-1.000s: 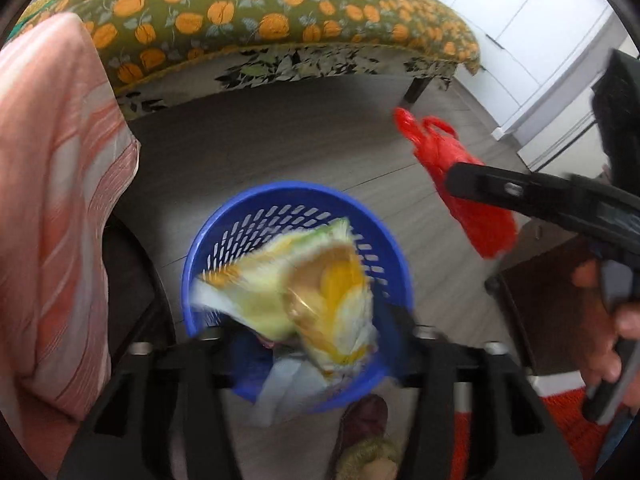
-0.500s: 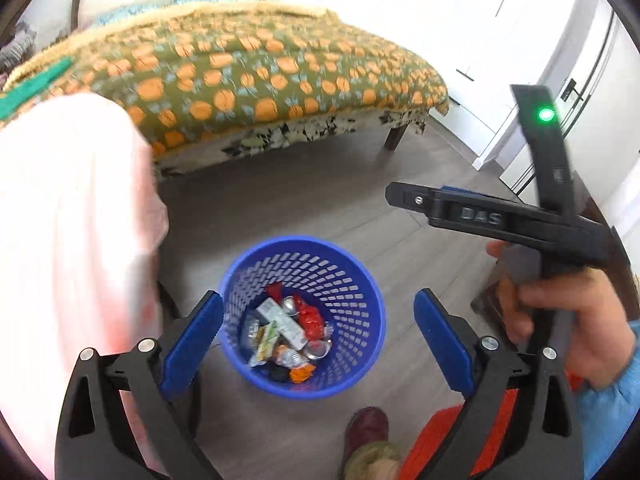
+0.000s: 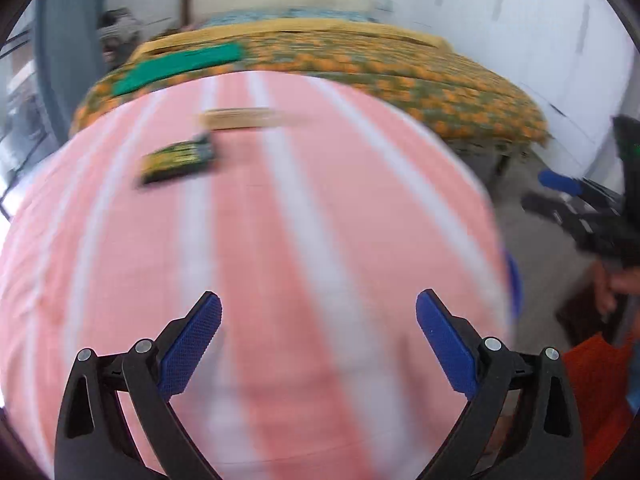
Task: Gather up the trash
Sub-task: 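Move both open tools back over the table, then grasp the dark green cracker packet with the left tool while the right tool grasps the wrapped bar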
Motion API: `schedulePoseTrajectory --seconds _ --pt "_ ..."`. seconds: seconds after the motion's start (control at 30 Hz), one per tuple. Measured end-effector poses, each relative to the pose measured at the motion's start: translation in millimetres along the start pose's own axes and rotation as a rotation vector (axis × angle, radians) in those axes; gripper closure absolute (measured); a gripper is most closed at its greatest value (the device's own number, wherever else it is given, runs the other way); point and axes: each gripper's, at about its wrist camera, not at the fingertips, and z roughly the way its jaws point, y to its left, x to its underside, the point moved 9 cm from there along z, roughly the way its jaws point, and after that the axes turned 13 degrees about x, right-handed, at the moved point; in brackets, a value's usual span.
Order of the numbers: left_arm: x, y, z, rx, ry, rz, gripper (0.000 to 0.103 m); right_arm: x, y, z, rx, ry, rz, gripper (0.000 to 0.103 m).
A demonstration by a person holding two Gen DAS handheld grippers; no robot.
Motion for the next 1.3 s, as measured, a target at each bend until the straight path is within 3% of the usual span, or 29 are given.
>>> schedulePoseTrajectory --seconds 0.2,0.37,0.6,0.8,0.87,1.0,1.1,1.3 --pt "-4 81 -11 -0.016 0.047 0.002 0.006 -16 123 10 -0.143 0.04 -0.16 0.014" --pt "-22 122 1 0.026 0.074 -0.002 0.006 -17 183 37 -0.182 0.096 -0.255 0.013" --pt "-70 157 35 0.023 0.119 0.131 0.006 -15 196 43 -0.187 0.083 -0.232 0.008" --pt "-110 160 75 0.083 0.149 0.235 0.007 -15 196 44 -0.181 0.082 -0.229 0.007" --pt "-115 154 82 0.113 0.146 0.259 0.016 -15 197 44 -0.179 0.082 -0.229 0.007" --pt "-121 144 82 0.143 0.118 0.251 0.055 -15 196 44 -0.18 0.082 -0.229 0.007" --pt "-116 147 76 0.103 0.108 0.213 0.063 -15 196 44 -0.18 0.082 -0.228 0.007" --pt "-83 168 36 0.027 0.091 0.045 0.066 -15 194 43 -0.182 0.081 -0.222 0.007"
